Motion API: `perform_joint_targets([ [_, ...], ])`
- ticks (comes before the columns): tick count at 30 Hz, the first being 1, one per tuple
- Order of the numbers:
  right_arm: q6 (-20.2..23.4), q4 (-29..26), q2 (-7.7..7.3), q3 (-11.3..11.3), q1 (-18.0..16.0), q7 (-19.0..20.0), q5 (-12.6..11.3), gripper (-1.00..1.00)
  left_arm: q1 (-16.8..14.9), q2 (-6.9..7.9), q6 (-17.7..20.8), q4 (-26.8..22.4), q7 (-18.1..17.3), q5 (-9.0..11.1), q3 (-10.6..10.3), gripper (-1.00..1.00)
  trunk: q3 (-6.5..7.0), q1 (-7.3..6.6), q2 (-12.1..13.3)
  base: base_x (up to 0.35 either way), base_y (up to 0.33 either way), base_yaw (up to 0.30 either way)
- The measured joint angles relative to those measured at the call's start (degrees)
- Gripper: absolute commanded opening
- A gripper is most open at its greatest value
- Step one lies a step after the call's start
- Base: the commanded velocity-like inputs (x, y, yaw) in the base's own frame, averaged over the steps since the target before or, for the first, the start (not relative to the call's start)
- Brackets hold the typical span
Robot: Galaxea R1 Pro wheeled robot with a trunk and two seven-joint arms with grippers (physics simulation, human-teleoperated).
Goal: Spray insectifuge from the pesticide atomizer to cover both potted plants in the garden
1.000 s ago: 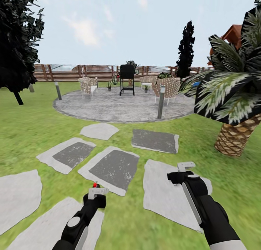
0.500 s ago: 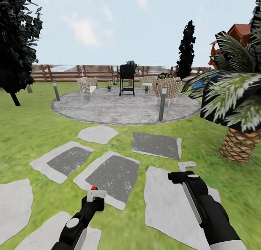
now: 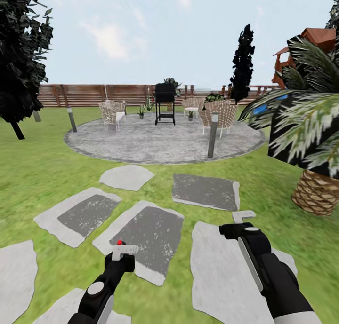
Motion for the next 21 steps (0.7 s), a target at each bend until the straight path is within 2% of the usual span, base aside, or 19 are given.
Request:
perform_joint_targets([
  [6,0.0,-0.1,-0.05,-0.1,0.2,0.0,0.1,1.0,0.0,-0.38,2.5,1.1,0.2,-0.1,0.2,-1.0,0.0,0.0,0.0,0.319,0.0,0.0],
  [12,0.0,-1.0,0.5,0.1,0.3,-0.1,0.1,1.0,-0.5,-0.43,2.7,1.1,0.4,-0.1,0.3,-1.0,0.0,0.0,0.0,0.32,0.0,0.0],
  [21,0.1,-0.8,0.56,0.1,0.3,-0.2,0.2,1.0,-0.7,-0.2,2.2,1.1,1.6,0.0,0.4,-1.0,0.0,0.0,0.0,0.321,0.0,0.0],
])
